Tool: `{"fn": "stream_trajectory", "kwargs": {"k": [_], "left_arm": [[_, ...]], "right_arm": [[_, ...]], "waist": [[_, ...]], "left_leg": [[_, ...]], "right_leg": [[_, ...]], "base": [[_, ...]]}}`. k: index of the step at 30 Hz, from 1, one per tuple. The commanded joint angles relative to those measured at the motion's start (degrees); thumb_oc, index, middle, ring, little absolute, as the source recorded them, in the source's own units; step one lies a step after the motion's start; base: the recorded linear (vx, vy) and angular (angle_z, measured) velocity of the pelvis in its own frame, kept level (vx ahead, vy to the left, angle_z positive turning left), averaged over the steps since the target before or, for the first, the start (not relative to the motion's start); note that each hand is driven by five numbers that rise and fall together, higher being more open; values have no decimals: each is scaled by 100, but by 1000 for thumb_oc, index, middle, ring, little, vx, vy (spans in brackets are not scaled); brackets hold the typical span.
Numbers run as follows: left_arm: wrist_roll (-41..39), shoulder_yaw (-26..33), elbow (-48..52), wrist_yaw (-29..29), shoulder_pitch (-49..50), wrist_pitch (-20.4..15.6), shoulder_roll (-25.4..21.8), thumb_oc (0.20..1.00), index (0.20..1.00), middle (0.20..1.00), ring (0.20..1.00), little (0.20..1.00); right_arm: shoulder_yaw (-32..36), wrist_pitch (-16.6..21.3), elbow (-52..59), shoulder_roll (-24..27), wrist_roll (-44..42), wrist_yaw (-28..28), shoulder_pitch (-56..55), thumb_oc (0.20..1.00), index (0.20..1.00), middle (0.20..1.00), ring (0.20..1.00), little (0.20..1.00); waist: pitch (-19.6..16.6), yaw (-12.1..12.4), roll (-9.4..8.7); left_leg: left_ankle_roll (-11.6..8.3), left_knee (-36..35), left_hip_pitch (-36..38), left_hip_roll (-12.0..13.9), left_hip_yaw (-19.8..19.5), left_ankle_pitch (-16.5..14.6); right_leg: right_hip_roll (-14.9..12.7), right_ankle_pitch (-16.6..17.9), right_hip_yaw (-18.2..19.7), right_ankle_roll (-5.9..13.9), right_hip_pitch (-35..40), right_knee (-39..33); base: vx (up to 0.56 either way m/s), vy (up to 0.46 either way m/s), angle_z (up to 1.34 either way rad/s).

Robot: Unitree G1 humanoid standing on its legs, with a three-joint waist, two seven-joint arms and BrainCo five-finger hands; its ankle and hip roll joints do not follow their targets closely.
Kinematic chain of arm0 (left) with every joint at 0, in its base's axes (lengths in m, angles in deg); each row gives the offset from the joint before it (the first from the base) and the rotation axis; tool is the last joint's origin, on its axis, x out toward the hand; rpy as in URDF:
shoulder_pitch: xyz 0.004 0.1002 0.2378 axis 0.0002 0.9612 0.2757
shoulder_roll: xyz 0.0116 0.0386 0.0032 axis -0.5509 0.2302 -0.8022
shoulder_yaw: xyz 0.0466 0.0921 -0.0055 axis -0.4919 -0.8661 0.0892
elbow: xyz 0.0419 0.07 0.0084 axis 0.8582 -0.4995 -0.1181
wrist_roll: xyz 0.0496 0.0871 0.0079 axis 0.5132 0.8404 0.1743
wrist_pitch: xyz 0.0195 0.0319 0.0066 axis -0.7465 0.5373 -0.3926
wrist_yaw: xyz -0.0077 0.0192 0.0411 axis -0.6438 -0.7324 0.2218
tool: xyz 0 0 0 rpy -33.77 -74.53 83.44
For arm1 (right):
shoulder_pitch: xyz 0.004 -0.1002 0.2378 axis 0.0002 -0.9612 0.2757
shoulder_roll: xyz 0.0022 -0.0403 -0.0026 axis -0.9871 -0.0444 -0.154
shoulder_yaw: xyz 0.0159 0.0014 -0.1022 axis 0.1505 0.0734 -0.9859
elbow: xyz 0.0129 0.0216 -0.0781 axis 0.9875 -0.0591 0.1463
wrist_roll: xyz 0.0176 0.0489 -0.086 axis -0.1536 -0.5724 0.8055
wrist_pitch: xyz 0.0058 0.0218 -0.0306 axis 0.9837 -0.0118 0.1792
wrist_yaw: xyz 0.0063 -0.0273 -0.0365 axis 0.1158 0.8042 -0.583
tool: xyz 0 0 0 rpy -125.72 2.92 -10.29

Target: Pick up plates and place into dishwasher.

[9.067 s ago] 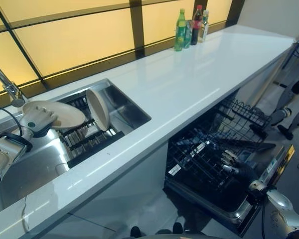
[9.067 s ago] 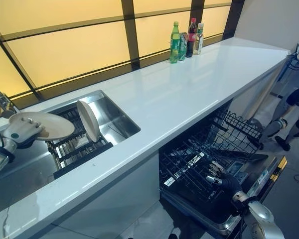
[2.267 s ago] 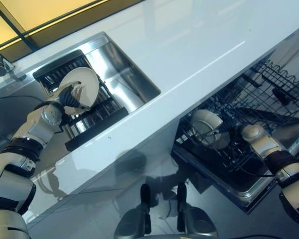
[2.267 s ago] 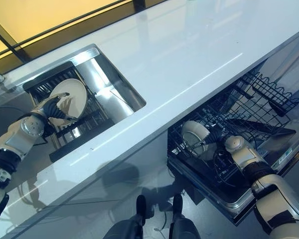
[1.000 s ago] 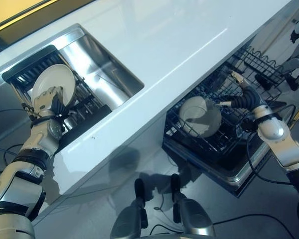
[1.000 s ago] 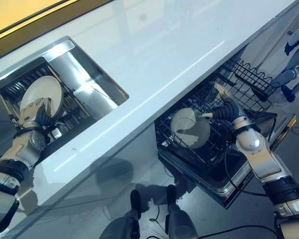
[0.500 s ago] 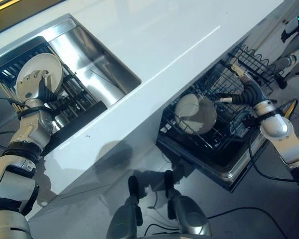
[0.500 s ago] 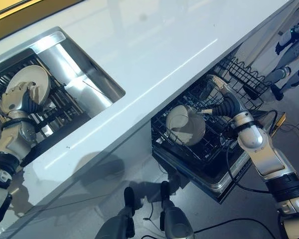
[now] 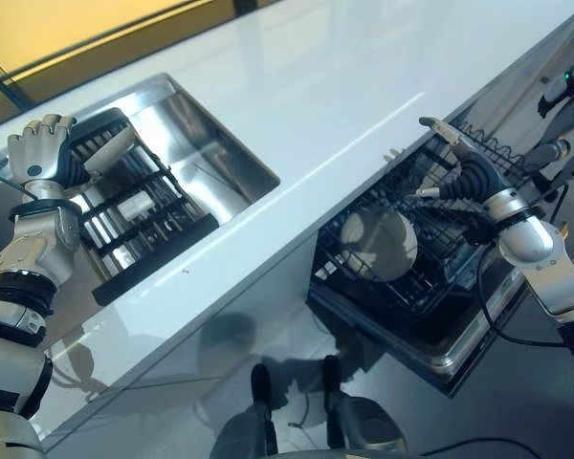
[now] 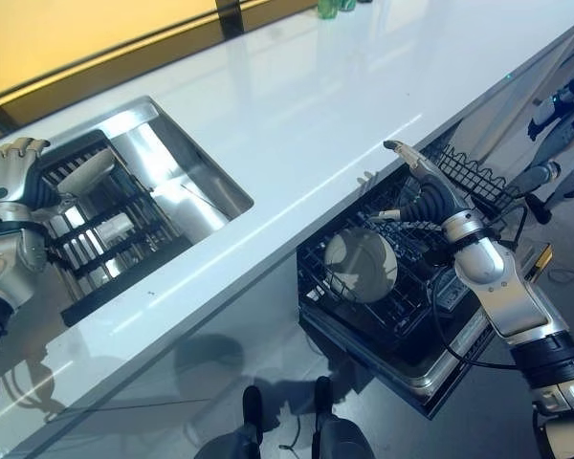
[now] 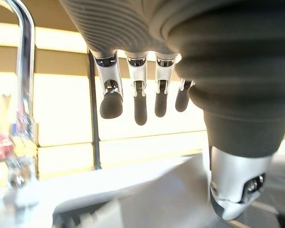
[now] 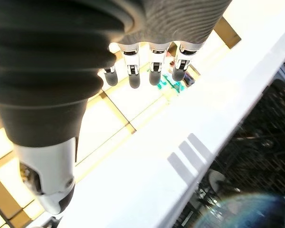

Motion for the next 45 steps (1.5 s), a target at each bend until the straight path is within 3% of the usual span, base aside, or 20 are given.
{"fn": "stream_trajectory", "kwargs": {"k": [1,3,11,12,13,17,25,31,35,45], "left_arm": [[239,270,108,0,127,88,-385,200,200,200,200,200],[125,340,106,-181,233,68,-357,200,200,200,200,200],[-438,304,10,-1078,457,-321,65,200,200,200,200,200],[-623,312,35,-1291,503,-331,138,561,561,561,561,561],[-776,378,71,-1370,577,-396,216,1000,1000,1000,1000,1000],[-1164,571,82,-1271,723,-603,409,1000,1000,1000,1000,1000],[-871,633,-59,-1039,804,-670,717,1000,1000,1000,1000,1000],[-778,534,-240,-966,729,-492,773,1000,1000,1000,1000,1000],[-523,426,-427,-965,594,-143,719,1000,1000,1000,1000,1000],[-171,-47,-900,-985,-70,290,476,1000,1000,1000,1000,1000]], "right_arm": [[331,428,472,310,46,19,-173,1000,1000,1000,1000,1000],[379,533,495,301,21,95,-234,1000,1000,1000,1000,1000],[182,310,529,242,-3,148,-79,1000,1000,1000,1000,1000],[183,306,536,219,29,123,-110,1000,1000,1000,1000,1000],[203,311,545,190,41,119,-151,1000,1000,1000,1000,1000],[286,329,600,127,78,129,-309,1000,1000,1000,1000,1000],[326,438,567,-34,118,202,-479,1000,1000,1000,1000,1000],[191,399,473,-10,118,198,-315,1000,1000,1000,1000,1000],[108,378,412,48,125,224,-203,1000,1000,1000,1000,1000],[-224,350,185,250,65,110,406,1000,1000,1000,1000,1000]], "waist": [[-397,82,-62],[-444,90,-52],[-490,83,-32],[-488,79,-32],[-479,75,-40],[-451,57,-66],[-425,54,-128],[-349,56,-171],[-268,41,-200],[90,40,-288]], "left_leg": [[6,45,264,-285,129,-732],[9,45,292,-283,127,-741],[33,45,348,-280,106,-765],[40,45,347,-279,104,-769],[46,45,349,-278,109,-770],[63,45,365,-274,117,-778],[82,45,396,-251,147,-778],[85,45,351,-237,173,-752],[82,45,305,-223,188,-724],[84,59,12,-201,216,-635]], "right_leg": [[-272,-458,50,613,132,96],[-270,-475,47,616,168,94],[-254,-505,78,603,212,109],[-249,-503,90,608,204,112],[-247,-494,104,611,202,110],[-238,-490,138,625,208,109],[-233,-484,126,629,231,113],[-225,-464,154,634,173,130],[-229,-445,175,644,114,149],[-250,-373,236,678,-235,241]], "base": [[38,-16,-1],[42,-14,0],[4,-1,0],[0,0,0],[0,0,0],[0,0,0],[0,0,0],[0,0,0],[0,0,0],[-53,30,0]]}}
